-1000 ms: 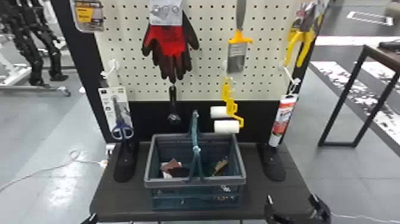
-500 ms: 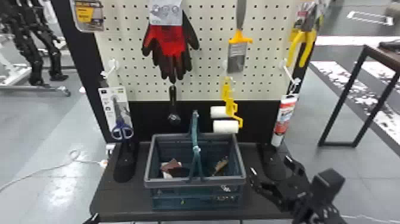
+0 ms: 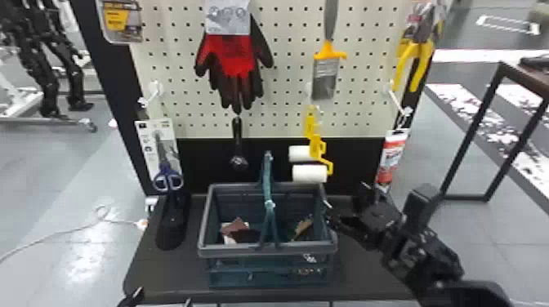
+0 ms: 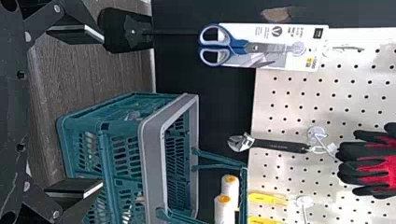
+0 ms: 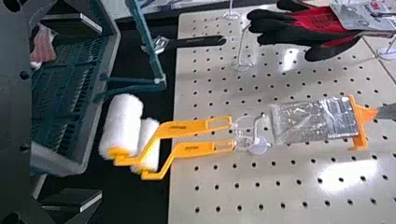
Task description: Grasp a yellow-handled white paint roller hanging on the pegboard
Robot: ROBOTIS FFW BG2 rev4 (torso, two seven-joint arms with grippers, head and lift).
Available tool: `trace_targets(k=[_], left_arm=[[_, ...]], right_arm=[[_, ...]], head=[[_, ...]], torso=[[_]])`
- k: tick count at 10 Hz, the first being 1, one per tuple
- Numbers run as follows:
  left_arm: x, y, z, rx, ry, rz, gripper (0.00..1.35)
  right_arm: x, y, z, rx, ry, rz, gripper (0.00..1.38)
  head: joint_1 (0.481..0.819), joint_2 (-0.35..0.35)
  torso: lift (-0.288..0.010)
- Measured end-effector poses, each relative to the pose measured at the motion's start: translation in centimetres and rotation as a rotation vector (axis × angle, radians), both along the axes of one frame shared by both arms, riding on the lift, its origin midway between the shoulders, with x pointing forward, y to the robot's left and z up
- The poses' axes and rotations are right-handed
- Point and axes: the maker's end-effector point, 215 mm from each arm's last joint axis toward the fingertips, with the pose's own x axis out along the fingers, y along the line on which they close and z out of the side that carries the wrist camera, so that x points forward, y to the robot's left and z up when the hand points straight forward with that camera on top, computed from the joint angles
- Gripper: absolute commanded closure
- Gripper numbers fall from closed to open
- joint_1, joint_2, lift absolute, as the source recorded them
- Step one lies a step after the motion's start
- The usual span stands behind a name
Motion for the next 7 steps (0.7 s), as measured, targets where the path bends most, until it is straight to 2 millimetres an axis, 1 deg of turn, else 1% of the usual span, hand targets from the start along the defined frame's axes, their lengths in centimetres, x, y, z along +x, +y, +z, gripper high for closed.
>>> trace_targets(k=[3, 5, 7], left_arm=[[1.1, -0.9, 0.2, -0.008, -0.008, -0.019, 0.21], [1.9, -1.9, 0.2, -0.023, -0.014, -0.035, 0.21], [2.9, -3.3, 0.4, -0.037, -0.025, -0.065, 0.21]], right_arm=[[3.0, 1.5, 1.2, -0.011, 0.01, 0.095, 0.07], [5.5, 2.6, 3.3, -0.017, 0.006, 0.151, 0.08], [6.6, 3.8, 3.6, -0.016, 0.031, 0.204, 0.08]], head=[[0.549, 0.0], [0.549, 0.0], [0.549, 0.0]], torso=[[-0.1], [-0.1], [-0.1]])
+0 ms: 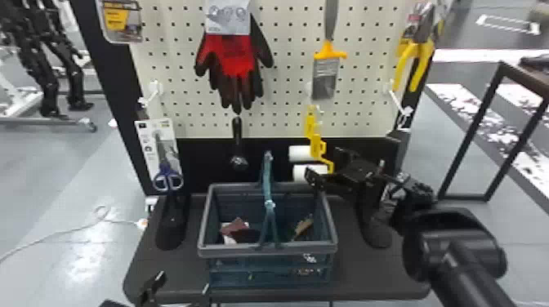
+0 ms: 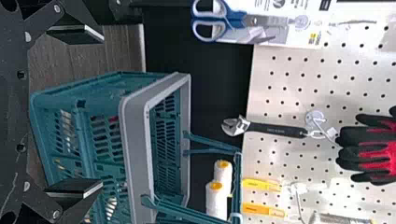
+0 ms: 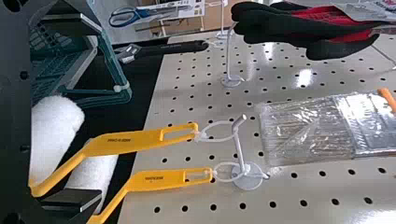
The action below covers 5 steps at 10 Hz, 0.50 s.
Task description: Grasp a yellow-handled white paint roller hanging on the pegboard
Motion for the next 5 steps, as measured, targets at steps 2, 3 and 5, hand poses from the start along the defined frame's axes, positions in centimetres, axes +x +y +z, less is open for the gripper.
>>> trace_targets(k=[2, 3, 5], left_arm=[[0.7, -1.0, 0.0, -0.009, -0.001, -0.022, 0.21], [1.0, -1.5, 0.0, -0.014, -0.001, -0.033, 0.21], [1.9, -2.6, 0.2, -0.021, -0.008, -0.06, 0.21]], right_arm=[[0.3, 1.9, 0.3, -0.009, 0.018, 0.058, 0.08], [0.3, 3.2, 0.6, -0.022, 0.019, 0.094, 0.08], [0.4, 4.8, 1.4, -0.03, 0.022, 0.137, 0.08]], head=[[0.549, 0.0], [0.549, 0.0], [0.549, 0.0]], torso=[[-0.1], [-0.1], [-0.1]])
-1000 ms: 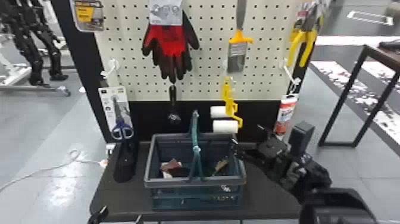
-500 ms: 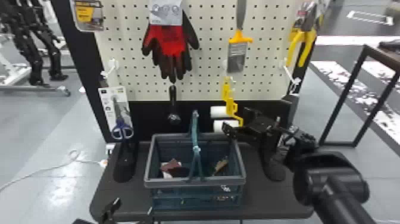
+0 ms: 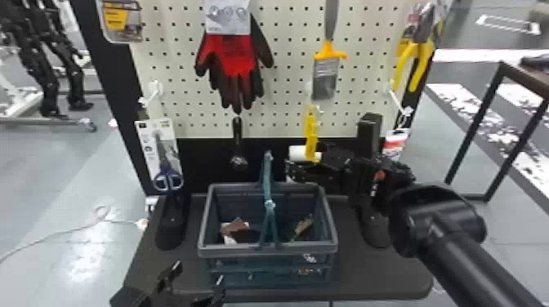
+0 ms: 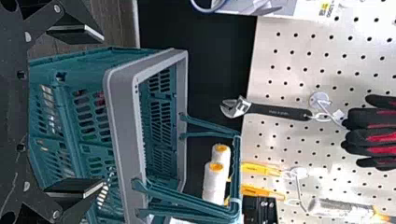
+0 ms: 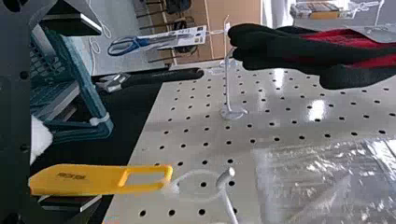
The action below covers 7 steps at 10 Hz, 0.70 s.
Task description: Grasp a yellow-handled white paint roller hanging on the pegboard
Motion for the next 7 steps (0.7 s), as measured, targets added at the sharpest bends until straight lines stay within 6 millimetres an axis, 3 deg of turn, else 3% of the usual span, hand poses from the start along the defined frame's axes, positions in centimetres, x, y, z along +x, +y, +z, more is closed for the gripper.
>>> trace_targets(k=[1, 2, 3, 6, 7], left_arm=[[0.25, -0.2, 0.08, -0.002, -0.002, -0.004, 0.21], [0.27, -0.21, 0.0, -0.004, 0.0, -0.002, 0.21], [0.13, -0.21, -0.18, -0.004, 0.004, -0.003, 0.21], [-0.1, 0.09, 0.13, 0.003, -0.012, -0.004, 0.21], [-0.25, 0.26, 0.16, 0.006, -0.016, 0.0, 0.21]], right_arm=[[0.06, 0.16, 0.14, 0.008, 0.003, 0.001, 0.17], [0.09, 0.19, 0.2, 0.012, 0.004, 0.0, 0.35], [0.11, 0.14, 0.02, 0.012, 0.008, -0.001, 0.77], [-0.02, 0.31, -0.63, -0.002, 0.015, -0.003, 0.94], [-0.04, 0.47, -0.68, -0.005, 0.012, -0.007, 1.31]], head=[[0.549, 0.0], [0.549, 0.0], [0.549, 0.0], [0.549, 0.0], [0.549, 0.0]], torso=[[-0.1], [-0.1], [-0.1], [-0.1], [-0.1]])
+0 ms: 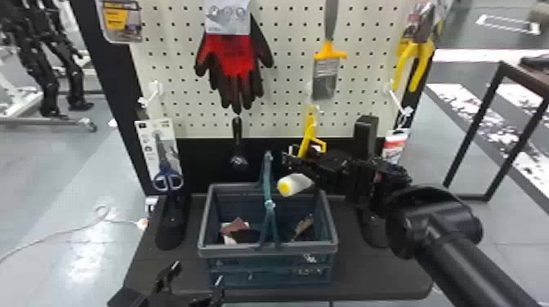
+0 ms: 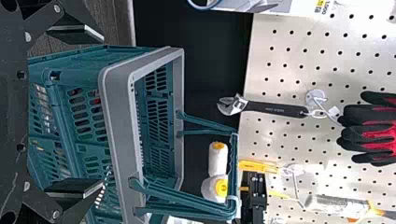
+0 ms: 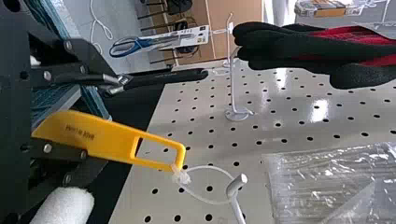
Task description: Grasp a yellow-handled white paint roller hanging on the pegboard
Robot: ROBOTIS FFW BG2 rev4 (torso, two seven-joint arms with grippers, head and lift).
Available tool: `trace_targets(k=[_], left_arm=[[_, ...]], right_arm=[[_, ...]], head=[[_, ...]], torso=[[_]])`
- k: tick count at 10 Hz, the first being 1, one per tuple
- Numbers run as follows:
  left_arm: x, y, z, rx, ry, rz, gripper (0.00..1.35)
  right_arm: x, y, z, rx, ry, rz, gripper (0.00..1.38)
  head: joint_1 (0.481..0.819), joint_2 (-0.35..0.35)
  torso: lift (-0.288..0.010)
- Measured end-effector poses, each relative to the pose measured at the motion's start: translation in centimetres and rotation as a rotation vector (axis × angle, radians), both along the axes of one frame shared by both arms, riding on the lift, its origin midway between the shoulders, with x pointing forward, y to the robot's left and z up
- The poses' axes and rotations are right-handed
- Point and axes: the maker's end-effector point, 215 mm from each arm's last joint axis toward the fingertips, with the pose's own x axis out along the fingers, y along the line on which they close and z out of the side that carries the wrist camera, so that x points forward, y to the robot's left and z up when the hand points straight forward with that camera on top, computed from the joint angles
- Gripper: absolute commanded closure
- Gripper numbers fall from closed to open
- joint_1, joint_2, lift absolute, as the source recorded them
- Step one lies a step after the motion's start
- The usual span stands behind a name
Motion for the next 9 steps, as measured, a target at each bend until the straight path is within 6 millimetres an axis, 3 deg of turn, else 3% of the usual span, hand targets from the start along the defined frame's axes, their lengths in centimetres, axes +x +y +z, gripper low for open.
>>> trace_targets(k=[9], left_arm=[[-0.62, -0.07, -0.66, -0.007, 0.017, 0.001, 0.21]], right_arm=[[-0.07, 0.52, -0.06, 0.017, -0.006, -0.025, 1.28]], head=[[0.549, 0.0]], torso=[[-0.1]])
